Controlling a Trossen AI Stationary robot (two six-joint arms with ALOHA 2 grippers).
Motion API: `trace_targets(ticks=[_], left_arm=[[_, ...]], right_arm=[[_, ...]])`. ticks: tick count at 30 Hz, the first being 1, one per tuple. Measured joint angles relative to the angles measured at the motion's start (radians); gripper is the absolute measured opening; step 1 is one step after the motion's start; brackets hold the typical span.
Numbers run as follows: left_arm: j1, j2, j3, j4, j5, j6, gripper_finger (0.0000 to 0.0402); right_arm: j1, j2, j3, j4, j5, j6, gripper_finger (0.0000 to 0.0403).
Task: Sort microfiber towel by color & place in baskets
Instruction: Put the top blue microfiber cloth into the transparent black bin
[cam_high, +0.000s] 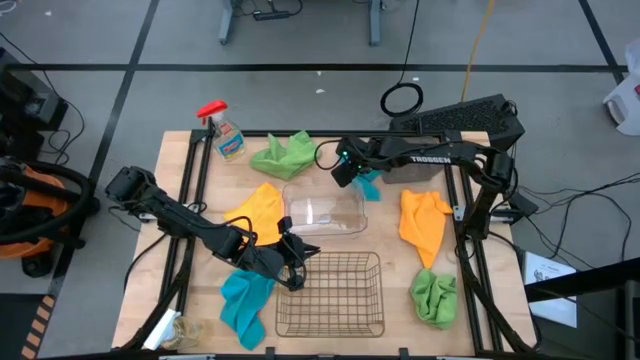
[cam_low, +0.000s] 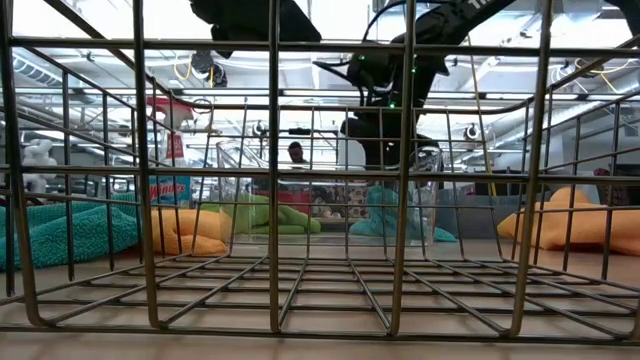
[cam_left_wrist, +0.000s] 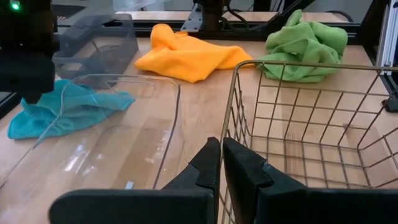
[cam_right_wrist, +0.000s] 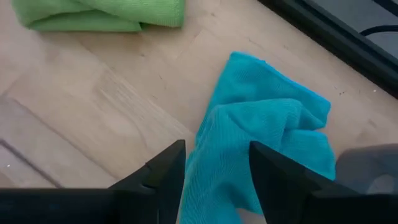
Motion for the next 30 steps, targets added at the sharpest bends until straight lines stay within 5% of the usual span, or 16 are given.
trace_targets(ticks=[8,17,23,30], left_arm=[[0.0,0.0,0.0,0.003,0.001,0.0,0.0028],[-0.003,-0.001,0.0,0.003,0.006,0.0,0.0028],[-0.004,-0.001,0.0,0.003,0.006,0.0,0.0028],[-0.004,-0.001,0.0,0.003,0.006,0.007,0.0028]], right_arm=[[-0.002,0.041,0.0,0.009,-0.022,-0.01,0.0135],[-0.002,0.066,0.0,0.023,-0.022,-0.021,0.0009],[0.012,0.043,-0.002,0.035,-0.016,-0.034,0.0003],[0.082,-0.166,0.013,0.02,0.01,-0.07,0.0002]])
